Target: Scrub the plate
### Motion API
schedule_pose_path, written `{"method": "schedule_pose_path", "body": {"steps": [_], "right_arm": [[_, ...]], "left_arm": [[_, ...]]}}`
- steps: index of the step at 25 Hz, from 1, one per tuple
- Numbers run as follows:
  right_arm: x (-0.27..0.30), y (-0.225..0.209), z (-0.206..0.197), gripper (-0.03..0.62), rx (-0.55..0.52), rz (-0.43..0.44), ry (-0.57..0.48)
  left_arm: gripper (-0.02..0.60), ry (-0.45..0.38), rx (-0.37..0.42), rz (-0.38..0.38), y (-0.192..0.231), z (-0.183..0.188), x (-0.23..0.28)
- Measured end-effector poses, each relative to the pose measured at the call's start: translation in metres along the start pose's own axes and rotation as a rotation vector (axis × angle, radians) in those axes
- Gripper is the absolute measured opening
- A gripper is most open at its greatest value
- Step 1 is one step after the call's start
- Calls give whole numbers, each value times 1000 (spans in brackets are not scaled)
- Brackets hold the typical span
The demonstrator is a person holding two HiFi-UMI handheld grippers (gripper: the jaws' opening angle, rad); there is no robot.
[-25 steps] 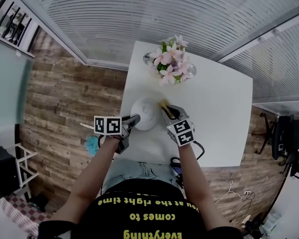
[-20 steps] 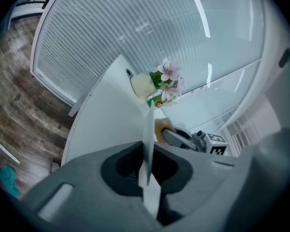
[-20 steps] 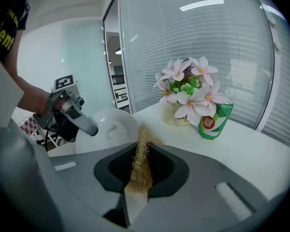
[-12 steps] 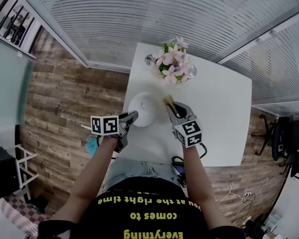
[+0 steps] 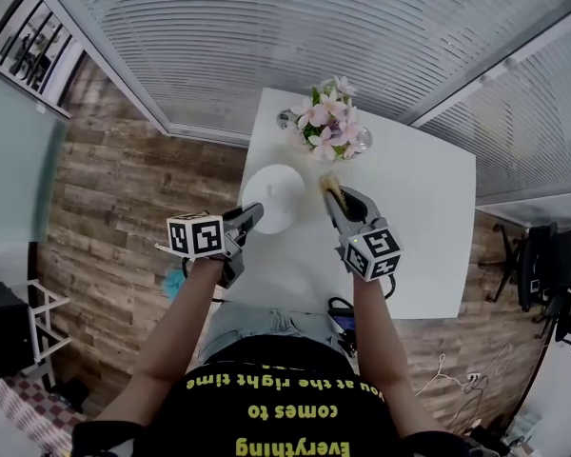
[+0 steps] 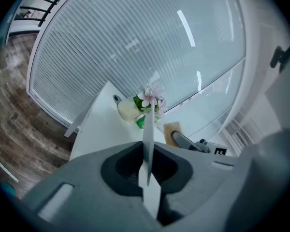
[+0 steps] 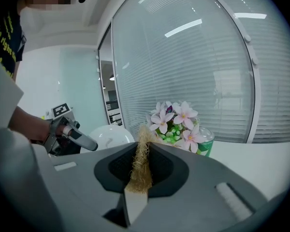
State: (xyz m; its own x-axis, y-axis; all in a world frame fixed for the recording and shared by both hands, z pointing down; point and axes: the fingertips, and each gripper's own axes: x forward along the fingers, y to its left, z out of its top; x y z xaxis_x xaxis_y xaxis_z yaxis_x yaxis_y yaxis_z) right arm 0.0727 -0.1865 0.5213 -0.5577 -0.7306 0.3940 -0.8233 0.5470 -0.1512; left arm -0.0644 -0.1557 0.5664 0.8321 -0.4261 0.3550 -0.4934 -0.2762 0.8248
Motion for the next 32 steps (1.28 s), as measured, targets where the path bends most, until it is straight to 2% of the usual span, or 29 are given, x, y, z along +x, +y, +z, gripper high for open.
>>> {"method": "schedule_pose_path", "body": {"steps": [6,14,17,20,26,32], "right_arm": [[-11,1,28,46,-61,-20,-69],[-30,2,70,46,-78,-32,-186],[-33,1,78,46,-101,-43,-203],[-40,2,90,46,-103,-49,-235],[-54,10,116,44,-103,-49,-312],[-68,16,138,44,-71,-38,-391]], "left_arm": [[20,-49,79,9,-17,16,-9],[20,-122,216,29,-45,44,-26],[20,-151,241,14,-58,54,-32],[20,-195,277,10,-72,64,-40],[20,-294,423,52,-90,80,-56],[20,-385,499,23,-111,89,-70]]}}
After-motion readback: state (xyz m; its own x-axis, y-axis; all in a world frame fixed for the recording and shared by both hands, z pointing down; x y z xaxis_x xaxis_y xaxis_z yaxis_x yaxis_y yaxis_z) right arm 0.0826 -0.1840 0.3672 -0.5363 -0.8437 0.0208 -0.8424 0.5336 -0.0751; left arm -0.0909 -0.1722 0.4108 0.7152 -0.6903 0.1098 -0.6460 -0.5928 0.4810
